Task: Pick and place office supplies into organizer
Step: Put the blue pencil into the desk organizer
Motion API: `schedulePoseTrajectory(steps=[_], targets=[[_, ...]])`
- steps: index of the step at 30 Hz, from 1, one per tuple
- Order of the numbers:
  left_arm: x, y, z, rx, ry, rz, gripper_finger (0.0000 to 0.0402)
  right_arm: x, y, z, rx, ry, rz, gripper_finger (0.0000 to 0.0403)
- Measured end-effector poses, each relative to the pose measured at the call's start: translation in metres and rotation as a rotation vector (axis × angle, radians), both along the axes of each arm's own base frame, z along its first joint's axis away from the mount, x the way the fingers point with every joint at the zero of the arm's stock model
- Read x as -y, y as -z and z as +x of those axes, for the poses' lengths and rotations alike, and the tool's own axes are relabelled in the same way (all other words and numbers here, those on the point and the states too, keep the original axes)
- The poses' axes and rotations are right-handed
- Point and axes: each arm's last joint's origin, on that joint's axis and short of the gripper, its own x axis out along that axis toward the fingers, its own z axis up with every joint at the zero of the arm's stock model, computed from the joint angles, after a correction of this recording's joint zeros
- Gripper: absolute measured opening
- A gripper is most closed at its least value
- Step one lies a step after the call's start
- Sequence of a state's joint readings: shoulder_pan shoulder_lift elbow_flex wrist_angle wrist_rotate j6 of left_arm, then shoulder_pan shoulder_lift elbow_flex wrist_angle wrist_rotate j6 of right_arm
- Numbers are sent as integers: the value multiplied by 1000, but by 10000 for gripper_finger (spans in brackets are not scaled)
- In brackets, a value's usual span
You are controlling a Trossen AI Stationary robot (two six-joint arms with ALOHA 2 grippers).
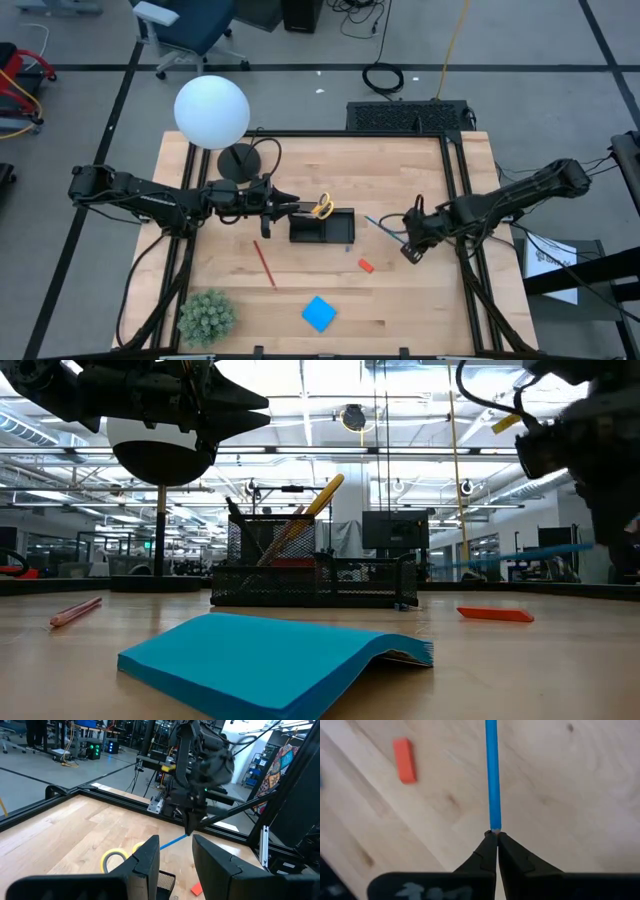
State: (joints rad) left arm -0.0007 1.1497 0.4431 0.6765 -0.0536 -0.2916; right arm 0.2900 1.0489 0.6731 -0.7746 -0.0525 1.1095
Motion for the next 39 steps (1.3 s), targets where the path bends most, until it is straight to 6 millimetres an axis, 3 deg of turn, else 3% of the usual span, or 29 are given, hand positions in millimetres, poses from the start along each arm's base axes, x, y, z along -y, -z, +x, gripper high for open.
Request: schedulePoseTrajectory(steps=[9, 20, 39], targets=[[0, 0, 0, 0, 0, 0, 113, 13, -20, -5, 172, 38, 27, 1], [0, 0, 0, 0, 0, 0, 113, 22, -25, -5, 224, 59, 20, 1], [0, 0, 0, 2, 0, -1, 113, 45, -48, 23, 592, 145, 5, 0]])
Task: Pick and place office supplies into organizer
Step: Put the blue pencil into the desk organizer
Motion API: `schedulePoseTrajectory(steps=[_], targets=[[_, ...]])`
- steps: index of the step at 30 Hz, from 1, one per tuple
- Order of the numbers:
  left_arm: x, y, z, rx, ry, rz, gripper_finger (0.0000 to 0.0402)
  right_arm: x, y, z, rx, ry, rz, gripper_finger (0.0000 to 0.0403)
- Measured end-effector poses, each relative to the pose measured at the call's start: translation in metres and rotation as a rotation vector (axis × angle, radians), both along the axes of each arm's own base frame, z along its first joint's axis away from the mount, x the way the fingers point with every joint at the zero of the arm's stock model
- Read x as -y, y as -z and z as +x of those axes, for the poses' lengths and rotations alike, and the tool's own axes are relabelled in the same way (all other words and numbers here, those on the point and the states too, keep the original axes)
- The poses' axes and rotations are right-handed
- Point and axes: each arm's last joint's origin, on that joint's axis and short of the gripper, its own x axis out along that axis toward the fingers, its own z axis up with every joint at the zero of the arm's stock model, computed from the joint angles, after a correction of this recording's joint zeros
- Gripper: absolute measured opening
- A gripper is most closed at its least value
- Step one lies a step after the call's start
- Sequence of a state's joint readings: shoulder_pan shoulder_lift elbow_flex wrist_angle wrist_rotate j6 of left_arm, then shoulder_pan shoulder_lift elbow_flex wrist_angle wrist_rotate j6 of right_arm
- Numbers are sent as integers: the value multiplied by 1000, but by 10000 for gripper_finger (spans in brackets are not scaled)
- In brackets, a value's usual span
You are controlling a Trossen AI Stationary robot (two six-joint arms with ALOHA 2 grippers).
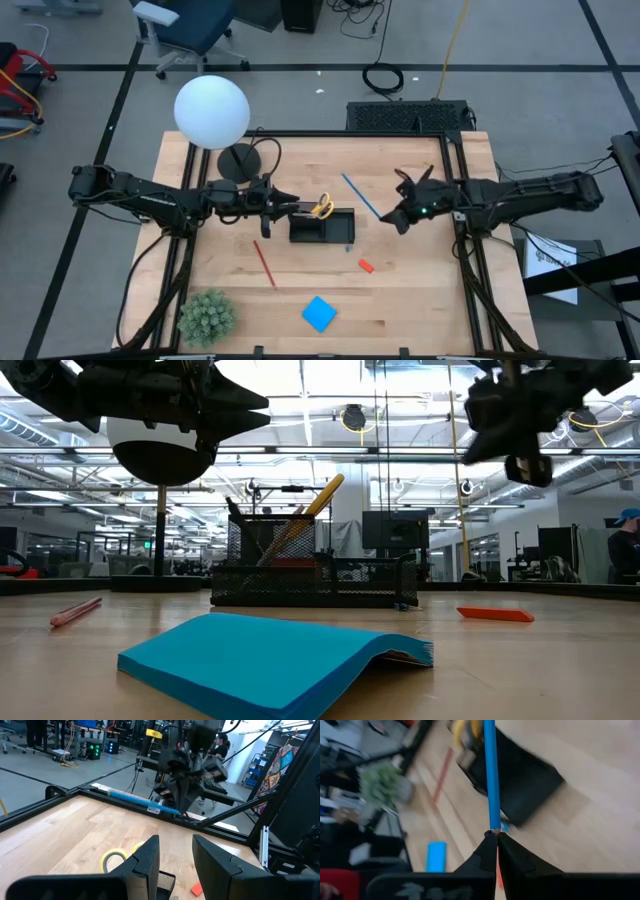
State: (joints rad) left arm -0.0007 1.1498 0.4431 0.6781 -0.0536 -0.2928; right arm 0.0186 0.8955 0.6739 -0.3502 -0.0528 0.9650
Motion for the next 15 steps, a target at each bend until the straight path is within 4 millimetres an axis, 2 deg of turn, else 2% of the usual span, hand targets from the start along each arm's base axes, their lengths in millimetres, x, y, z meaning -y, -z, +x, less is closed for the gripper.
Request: schedulePoseTrajectory(steps=[3, 11, 15], targets=[[0, -2, 0, 18, 0, -37, 113, 6, -6, 5, 80, 30, -1, 0], [-2, -5, 0, 83, -69, -395, 113, 18, -21, 12, 255, 83, -26, 0], [-3, -14, -1, 191, -78, -510, 113, 21, -28, 15, 329, 81, -59, 0]])
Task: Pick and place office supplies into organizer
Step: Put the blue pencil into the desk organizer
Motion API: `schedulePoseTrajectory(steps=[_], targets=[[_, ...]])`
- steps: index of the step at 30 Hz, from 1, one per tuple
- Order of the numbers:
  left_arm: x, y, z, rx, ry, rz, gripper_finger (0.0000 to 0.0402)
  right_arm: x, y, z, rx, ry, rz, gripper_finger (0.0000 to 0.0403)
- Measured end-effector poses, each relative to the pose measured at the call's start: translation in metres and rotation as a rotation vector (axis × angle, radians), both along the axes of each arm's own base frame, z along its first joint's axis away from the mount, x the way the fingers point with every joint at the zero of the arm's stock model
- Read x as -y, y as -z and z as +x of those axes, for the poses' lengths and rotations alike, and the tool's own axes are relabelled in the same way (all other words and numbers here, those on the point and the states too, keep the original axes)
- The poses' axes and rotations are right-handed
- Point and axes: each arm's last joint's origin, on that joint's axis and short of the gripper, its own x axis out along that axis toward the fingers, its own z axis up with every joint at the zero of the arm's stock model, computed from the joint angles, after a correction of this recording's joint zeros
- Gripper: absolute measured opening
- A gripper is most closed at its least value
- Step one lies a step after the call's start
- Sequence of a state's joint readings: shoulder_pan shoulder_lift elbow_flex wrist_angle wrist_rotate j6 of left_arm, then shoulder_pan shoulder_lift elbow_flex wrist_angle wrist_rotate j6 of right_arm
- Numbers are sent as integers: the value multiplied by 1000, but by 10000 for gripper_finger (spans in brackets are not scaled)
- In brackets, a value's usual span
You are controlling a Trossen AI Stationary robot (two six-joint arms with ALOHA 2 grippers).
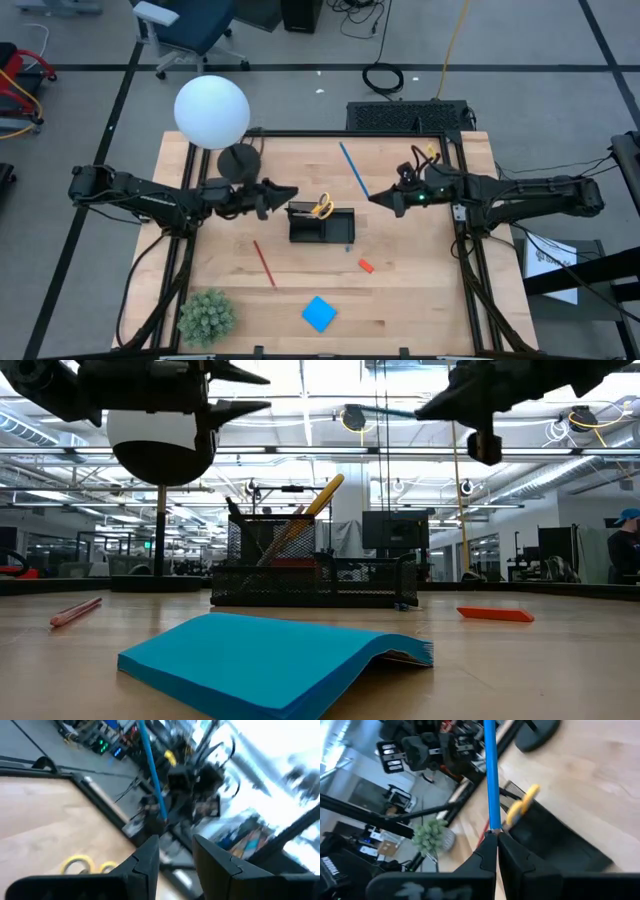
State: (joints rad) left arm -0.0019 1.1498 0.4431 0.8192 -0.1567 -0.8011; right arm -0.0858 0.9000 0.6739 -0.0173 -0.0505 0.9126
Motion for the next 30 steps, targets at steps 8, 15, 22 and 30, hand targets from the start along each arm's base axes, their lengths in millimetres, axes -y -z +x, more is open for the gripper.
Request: schedulePoseTrajectory(steps=[8, 15, 22, 30], targets=[[-6, -20, -2, 179, -94, -60, 113, 1, -7, 10, 106, -13, -60, 0], [-15, -40, 13, 199, -85, -37, 114, 2, -9, 27, 215, -27, -103, 0], [-24, -49, 36, 170, -51, -27, 114, 2, -8, 38, 282, -44, -92, 0], [-32, -49, 61, 143, -13, -26, 166, 2, -12, 39, 328, -44, -91, 0]])
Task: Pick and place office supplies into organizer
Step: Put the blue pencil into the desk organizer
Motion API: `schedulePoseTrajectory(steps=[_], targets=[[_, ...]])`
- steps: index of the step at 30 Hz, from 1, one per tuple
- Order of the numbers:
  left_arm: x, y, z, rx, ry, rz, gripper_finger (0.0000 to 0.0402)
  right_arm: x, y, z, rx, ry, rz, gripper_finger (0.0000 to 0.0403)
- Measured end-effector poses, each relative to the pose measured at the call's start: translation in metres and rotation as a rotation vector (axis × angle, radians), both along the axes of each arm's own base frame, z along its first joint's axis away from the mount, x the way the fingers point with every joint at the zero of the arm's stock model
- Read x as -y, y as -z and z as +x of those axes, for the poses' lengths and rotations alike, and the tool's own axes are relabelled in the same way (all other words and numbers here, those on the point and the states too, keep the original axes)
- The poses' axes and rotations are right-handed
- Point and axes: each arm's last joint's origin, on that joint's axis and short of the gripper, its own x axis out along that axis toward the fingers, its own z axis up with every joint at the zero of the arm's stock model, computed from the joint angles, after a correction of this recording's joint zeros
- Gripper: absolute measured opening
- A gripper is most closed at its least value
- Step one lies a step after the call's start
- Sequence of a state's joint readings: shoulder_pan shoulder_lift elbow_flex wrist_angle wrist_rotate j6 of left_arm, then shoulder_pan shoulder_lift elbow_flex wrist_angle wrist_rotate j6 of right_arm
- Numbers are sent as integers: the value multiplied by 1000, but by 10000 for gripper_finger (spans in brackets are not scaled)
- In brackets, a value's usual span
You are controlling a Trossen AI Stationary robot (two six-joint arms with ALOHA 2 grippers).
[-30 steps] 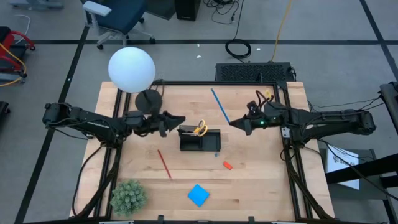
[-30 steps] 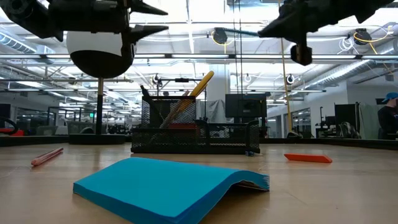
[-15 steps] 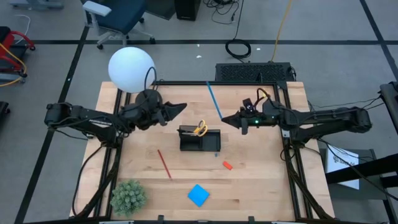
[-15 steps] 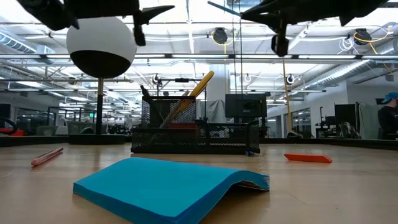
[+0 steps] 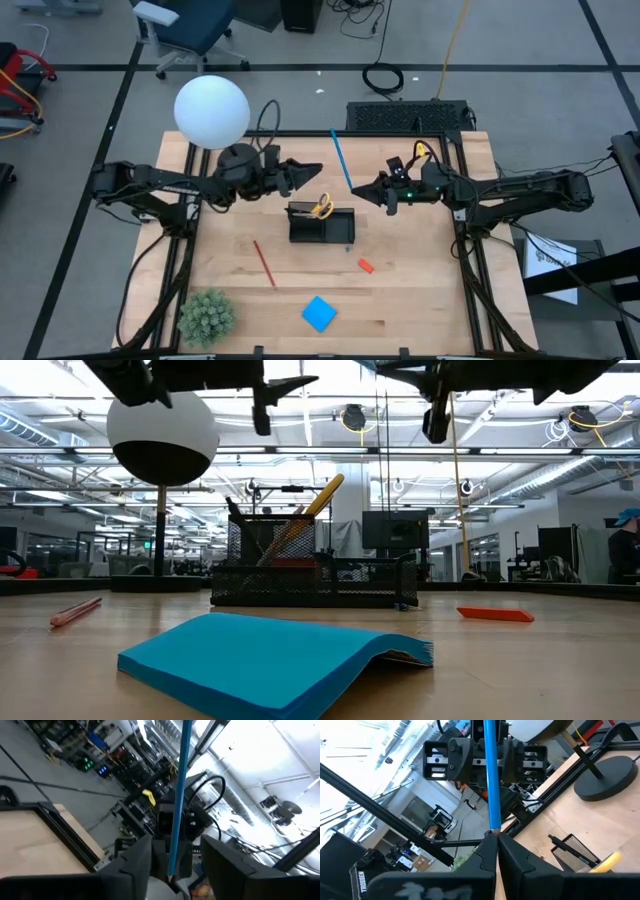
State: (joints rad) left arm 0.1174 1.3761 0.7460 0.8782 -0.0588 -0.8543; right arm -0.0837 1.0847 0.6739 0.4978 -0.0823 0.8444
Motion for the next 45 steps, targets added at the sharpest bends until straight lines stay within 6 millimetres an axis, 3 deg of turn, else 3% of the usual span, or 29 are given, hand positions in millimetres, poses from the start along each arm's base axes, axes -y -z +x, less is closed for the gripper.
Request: schedulePoseTrajectory(steps=[8, 14, 35, 45], targets=[[-6, -21, 15, 45, -20, 69, 260, 0, -1, 0, 5, -4, 2, 0], [-16, -29, 19, -6, -48, 74, 292, -1, -2, 0, 15, -24, 3, 0], [-30, -33, 17, 23, -40, 11, 299, -1, 0, 1, 7, -26, 3, 0], [-30, -33, 17, 25, -29, 0, 299, 0, 8, 14, 24, -39, 28, 0]])
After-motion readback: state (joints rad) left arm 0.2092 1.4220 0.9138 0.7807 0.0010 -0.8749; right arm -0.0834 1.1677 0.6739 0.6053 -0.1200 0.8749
